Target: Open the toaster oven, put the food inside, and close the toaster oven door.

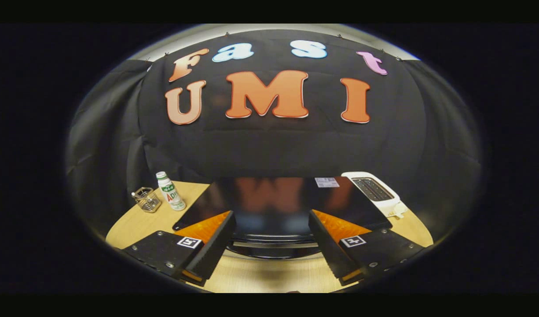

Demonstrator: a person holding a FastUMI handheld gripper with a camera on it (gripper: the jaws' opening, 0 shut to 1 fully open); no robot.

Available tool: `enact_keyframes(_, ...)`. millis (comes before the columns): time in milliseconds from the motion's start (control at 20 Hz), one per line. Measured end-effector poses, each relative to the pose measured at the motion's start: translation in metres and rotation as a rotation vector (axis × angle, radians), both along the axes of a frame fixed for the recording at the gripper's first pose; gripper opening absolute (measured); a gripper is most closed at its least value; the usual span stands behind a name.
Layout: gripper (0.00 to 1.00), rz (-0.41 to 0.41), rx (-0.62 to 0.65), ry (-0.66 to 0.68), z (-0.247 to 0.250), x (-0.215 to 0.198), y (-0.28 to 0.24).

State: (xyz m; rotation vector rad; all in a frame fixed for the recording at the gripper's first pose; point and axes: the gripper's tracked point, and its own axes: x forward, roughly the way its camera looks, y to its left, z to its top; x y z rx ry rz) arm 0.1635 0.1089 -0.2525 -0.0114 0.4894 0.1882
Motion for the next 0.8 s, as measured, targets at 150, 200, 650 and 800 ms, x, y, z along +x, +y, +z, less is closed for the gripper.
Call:
enact_keyframes(150, 0.99, -0.013, 0.004, 0.035, -0.017, -0.003, -0.006)
enact_keyframes(200, 0.99, -0.012, 0.004, 0.011, -0.012, -0.002, -0.008)
enact_keyframes(650, 0.99, -0.004, 0.001, -0.001, -0.014, -0.029, -0.006)
enact_keyframes(800, 0.99, -0.010, -0.017, -0.019, -0.014, -0.035, -0.008)
